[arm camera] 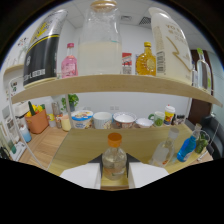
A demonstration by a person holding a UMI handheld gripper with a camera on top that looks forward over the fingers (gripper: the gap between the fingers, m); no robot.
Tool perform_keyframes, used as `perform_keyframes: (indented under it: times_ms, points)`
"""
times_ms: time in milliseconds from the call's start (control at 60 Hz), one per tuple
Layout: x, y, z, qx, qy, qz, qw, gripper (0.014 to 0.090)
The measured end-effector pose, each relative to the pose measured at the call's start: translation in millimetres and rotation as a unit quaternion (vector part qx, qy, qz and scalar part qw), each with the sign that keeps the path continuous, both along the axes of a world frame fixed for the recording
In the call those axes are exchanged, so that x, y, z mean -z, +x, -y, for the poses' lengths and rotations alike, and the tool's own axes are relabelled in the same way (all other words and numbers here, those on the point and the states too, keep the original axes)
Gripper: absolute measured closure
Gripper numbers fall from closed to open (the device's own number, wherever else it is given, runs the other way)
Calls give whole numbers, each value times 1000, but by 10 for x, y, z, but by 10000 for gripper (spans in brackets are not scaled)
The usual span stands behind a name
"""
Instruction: Make me a cup of Vodka Sunrise.
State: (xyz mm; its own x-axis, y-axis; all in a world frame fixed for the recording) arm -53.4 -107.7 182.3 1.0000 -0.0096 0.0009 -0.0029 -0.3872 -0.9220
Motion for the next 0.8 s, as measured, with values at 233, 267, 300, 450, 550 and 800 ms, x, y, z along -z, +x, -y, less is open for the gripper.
perform_keyframes:
  times_ms: [233, 267, 300, 450, 550, 800]
  points:
    - [-51, 4, 55, -4, 2, -6, 1000, 691]
    - [-88, -3, 91, -7, 5, -5, 1000, 691]
    - [-133, -4, 132, -9, 8, -5, 1000, 693]
    - [-476, -28, 437, -20, 41, -19, 999, 695]
    - [-583, -59, 677, -28, 53, -35, 998, 695]
    - [-222, -78, 1091, -22, 35, -48, 998, 696]
